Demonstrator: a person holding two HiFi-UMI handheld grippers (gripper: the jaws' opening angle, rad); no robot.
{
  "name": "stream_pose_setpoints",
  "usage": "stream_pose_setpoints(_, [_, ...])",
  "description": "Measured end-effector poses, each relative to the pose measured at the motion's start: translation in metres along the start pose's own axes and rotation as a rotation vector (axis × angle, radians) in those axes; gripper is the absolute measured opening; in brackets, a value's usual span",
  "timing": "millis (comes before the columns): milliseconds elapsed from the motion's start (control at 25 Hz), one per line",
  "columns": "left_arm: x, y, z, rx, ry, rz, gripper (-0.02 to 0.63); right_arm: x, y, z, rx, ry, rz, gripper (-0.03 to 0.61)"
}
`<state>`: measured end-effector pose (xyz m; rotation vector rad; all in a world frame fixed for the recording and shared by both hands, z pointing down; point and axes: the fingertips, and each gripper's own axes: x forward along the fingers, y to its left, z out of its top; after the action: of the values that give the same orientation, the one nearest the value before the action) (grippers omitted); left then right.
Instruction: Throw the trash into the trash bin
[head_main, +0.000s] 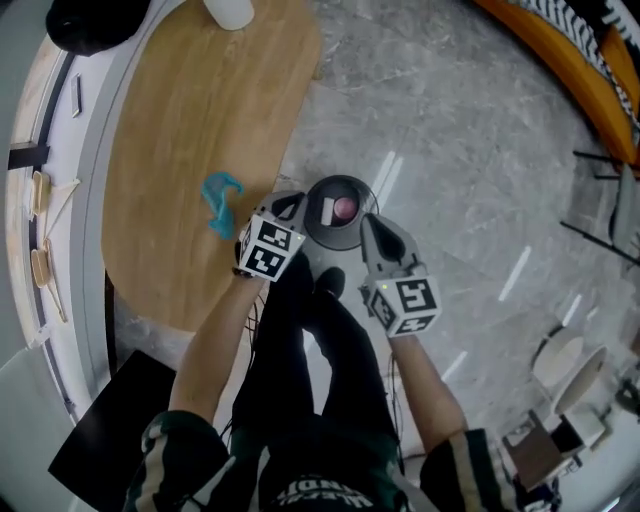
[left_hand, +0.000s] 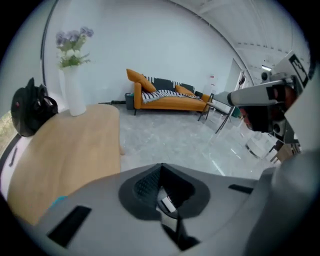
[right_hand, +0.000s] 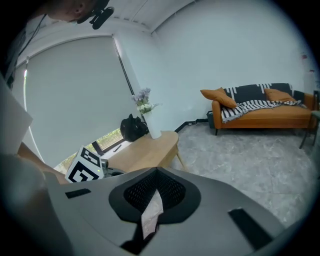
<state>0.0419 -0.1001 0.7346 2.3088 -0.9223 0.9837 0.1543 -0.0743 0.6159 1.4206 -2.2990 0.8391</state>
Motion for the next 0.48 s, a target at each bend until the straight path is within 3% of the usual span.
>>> stream_pose_setpoints(200, [-0.08,0.074,-0.003,-0.063,-0.044,0.228,0.0,0.004,0.04,0.045,-0.041,-0.006,0.056,0.0])
stream_pose_setpoints(360, [-0.114,0.116,-0.038,-0.143,0.005,0.309,0.002,0.01,0.067,0.063,-0.07,0.003,0.086,0.0])
stream_pose_setpoints(400, [-0.117,0.122,-0.049,-0.166,0.034,0.311,0.034,0.011,0.073,0.065,-0.075,0.008,0.091,0.0])
stream_pose_setpoints(480, [-0.122,0.133,-0.068,-0.213,0.079,0.327,0.199,0.013,0.081,0.065,-0.083,0.02,0.102,0.0])
